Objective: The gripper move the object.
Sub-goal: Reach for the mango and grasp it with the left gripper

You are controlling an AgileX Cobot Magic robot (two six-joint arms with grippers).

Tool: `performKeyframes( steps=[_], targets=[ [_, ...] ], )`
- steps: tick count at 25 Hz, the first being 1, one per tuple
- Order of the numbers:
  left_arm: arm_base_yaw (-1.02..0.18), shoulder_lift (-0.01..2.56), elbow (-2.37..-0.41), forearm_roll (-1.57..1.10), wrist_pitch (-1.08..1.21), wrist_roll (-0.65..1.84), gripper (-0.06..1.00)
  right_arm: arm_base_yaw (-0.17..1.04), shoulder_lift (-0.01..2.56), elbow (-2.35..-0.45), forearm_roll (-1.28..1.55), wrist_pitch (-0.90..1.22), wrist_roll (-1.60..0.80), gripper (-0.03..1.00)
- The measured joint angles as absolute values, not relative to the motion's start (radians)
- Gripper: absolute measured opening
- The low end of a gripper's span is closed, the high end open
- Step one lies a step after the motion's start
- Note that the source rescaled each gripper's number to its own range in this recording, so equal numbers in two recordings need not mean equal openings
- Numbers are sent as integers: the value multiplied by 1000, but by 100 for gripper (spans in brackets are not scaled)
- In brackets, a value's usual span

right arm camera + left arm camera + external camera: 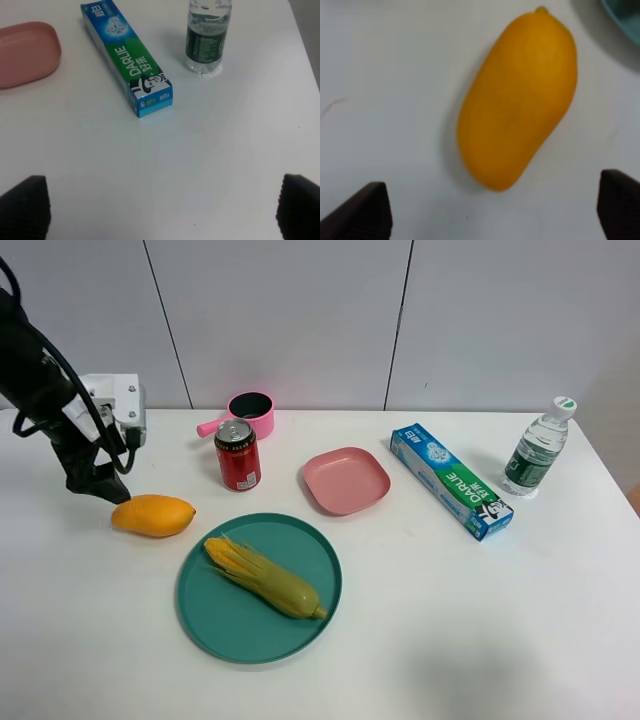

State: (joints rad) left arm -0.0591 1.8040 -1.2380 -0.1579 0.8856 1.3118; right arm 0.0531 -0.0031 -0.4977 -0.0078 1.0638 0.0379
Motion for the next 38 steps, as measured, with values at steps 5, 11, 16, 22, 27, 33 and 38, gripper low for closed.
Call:
performKeyframes(
  steps=[5, 11, 16, 22, 27, 33, 38],
  targets=[
    [-159, 1882, -1238, -61, 864, 1312, 83, 53, -3, -498, -8, 1064, 38, 100],
    [-172, 1925, -1238, -32, 851, 1303, 83, 53, -3, -498, -8, 1064, 38, 100],
    [-172, 1941, -1238, -75, 772, 1303, 83, 53, -3, -498, -8, 1064, 38, 100],
    [-172, 2006, -1238, -90, 753, 1303, 83, 53, -3, -498, -8, 1064, 38, 100],
    [-172, 2012, -1238, -81, 753, 1303, 83, 53, -3, -498, -8, 1064, 38, 100],
    [-172, 2012, -1238, -46, 754, 1303, 83, 53, -3, -498, -8, 1064, 38, 100],
    [-159, 2038, -1238, -44, 773, 1301, 82, 53, -3, -498, -8, 1064, 38, 100]
  ],
)
